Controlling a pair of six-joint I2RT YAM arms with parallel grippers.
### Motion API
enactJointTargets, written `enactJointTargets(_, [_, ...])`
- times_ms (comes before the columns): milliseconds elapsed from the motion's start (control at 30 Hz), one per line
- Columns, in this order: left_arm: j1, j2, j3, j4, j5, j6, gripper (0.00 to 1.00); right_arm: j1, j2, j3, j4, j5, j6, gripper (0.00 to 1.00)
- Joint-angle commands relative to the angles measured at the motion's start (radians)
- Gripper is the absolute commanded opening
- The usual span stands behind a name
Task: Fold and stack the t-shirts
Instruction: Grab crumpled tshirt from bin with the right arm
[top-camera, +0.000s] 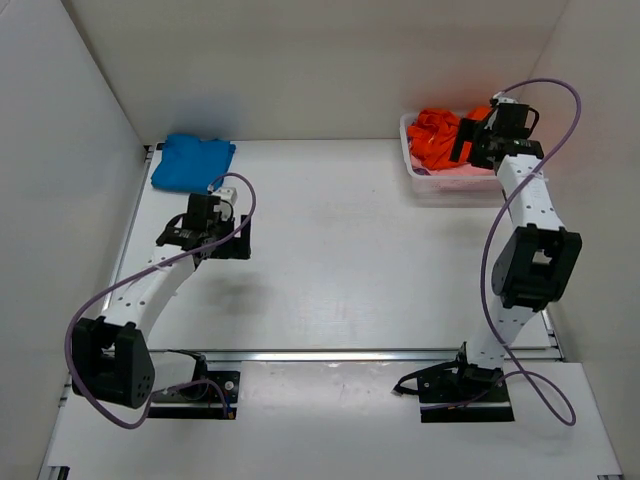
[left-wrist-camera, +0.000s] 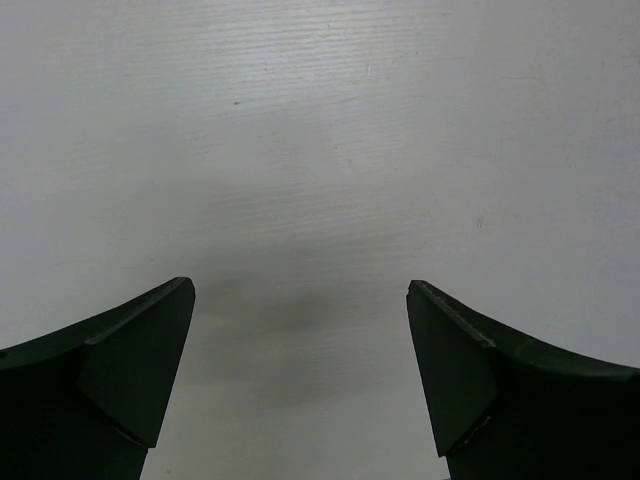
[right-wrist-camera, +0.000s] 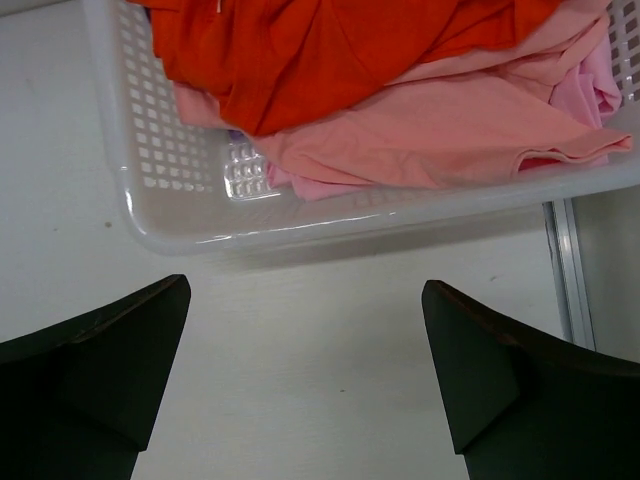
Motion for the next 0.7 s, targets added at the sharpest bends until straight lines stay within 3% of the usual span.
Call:
enactJointTargets(0, [0.011,-0.049,0.013,0.029,-0.016,0.005,0.98,0.007,0.081,0.083,0.096,0.0,-0.042,0.99])
enactJointTargets(167, [0.009,-0.161,-0.114,0.18,0.012,0.031,0.98,0.008,0.31,0.315,0.075,-0.024,-0.058,0.99])
enactJointTargets(267, [0.03,-0.131,-0.112,0.211,0.109,0.025,0.98,0.018,0.481,0.526,0.04,-0.018,-0.058,0.96])
enactJointTargets(333, [0.038,-0.106,-0.11,0.231,0.119,0.016,0.8,0.03,0.597,0.675,0.044,0.002,-0.073,0.9])
enactJointTargets(400, [0.055,-0.086,-0.109,0.23,0.118,0.004,0.72,0.02,0.626,0.662,0.104,-0.017,-0.047,0.83])
enactJointTargets(667, [0.055,-0.042,-0.084,0.205,0.066,0.015,0.78,0.015,0.792,0.764,0.138,-0.084,0.017,0.83])
